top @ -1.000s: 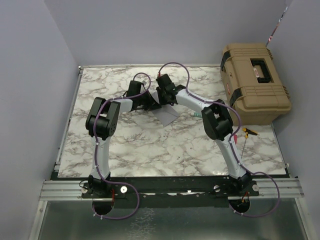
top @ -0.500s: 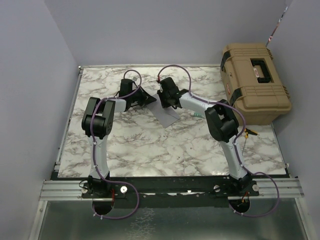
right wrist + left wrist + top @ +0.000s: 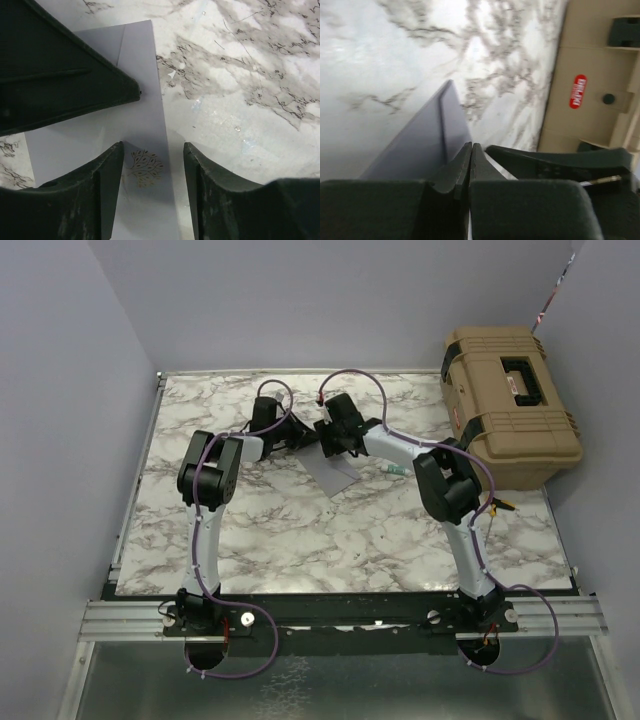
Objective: Place the letter into the envelope and seal it
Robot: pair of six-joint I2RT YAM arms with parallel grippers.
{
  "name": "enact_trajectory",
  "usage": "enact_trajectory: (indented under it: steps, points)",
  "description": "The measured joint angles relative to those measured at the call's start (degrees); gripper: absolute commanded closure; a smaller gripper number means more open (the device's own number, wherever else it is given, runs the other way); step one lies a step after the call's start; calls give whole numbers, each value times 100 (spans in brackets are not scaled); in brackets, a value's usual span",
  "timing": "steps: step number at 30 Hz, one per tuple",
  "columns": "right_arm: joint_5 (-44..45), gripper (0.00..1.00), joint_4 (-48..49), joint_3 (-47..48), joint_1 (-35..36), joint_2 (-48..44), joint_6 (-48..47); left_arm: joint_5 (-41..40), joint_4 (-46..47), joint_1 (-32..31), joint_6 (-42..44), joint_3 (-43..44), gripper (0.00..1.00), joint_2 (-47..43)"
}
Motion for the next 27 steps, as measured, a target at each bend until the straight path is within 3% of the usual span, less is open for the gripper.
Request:
enact_trajectory:
  steps: [8, 10, 12, 14, 21, 27]
  points:
    - [-122, 40, 164, -330, -11, -181, -11, -597, -1484, -39, 503, 501, 100, 39]
    - [-138, 47, 170, -341, -11, -195, -4, -601, -1565, -42, 525, 511, 100, 28]
    - [-146, 62, 116, -302, -9, -195, 63, -601, -1604, -42, 544, 514, 100, 20]
    - [-164, 70, -227, -81, 0, -160, 168, -603, -1620, -42, 562, 507, 100, 9]
    - [-380, 80, -962, 914, 33, 173, 564, -610, -1624, -28, 579, 446, 100, -24]
    - [-463, 82, -1080, 1152, 46, 485, 787, -605, -1624, -26, 531, 444, 100, -24]
